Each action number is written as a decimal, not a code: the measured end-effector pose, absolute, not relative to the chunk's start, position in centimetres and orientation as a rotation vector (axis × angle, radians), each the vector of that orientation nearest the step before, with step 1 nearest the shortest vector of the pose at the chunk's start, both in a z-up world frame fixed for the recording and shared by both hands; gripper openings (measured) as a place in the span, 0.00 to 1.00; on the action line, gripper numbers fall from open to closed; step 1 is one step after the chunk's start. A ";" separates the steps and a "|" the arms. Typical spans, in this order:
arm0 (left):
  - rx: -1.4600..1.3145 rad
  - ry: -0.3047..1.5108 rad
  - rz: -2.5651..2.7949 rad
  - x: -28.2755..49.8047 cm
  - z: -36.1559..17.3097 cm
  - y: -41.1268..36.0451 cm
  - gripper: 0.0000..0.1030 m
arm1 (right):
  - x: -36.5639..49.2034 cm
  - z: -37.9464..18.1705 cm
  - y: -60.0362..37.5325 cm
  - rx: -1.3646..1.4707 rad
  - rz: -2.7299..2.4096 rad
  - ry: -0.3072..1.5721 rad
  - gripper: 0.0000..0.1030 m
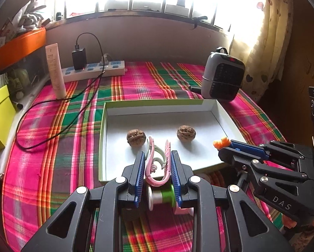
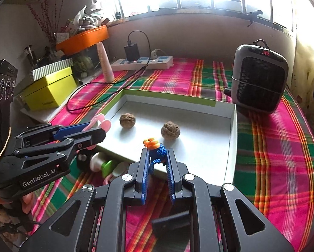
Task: Organize objects
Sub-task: 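Carry the pink clip in the left tool into the tray while the right tool carries the figure, then open the left tool to set the pink clip in the tray while the right tool releases the figure, then lift both open tools away from the tray, then move both open tools back toward the objects lying beside the tray, then lower the left tool over the black round object while the right tool approaches the black rectangular device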
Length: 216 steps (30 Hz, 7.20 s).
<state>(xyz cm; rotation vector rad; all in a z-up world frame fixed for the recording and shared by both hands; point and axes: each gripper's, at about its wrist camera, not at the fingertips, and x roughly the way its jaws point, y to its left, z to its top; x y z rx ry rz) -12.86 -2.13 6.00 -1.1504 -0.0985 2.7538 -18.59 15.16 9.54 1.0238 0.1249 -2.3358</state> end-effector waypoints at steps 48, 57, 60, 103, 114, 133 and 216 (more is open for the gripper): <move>-1.298 -0.016 2.654 -22.3 1.8 0.8 0.22 | -29.1 6.1 14.7 1.233 -2.361 0.137 0.16; -1.318 -0.014 2.650 -22.7 1.4 0.8 0.22 | -29.2 5.9 14.4 1.239 -2.359 0.147 0.16; -1.324 -0.014 2.649 -22.8 1.4 0.7 0.22 | -29.2 5.8 14.3 1.241 -2.357 0.151 0.16; -1.250 -0.011 2.727 -19.4 4.4 0.2 0.34 | -26.8 7.6 15.7 1.206 -2.415 0.077 0.42; -1.216 -0.026 2.762 -17.0 5.3 -0.1 0.35 | -24.7 8.6 16.0 1.170 -2.429 0.057 0.42; -1.192 -0.065 2.788 -13.3 5.9 -1.0 0.36 | -20.4 9.4 16.1 1.115 -2.440 0.049 0.42; -1.267 -0.276 2.753 -10.2 0.9 -6.5 0.26 | -13.3 6.4 19.7 1.172 -2.520 0.031 0.42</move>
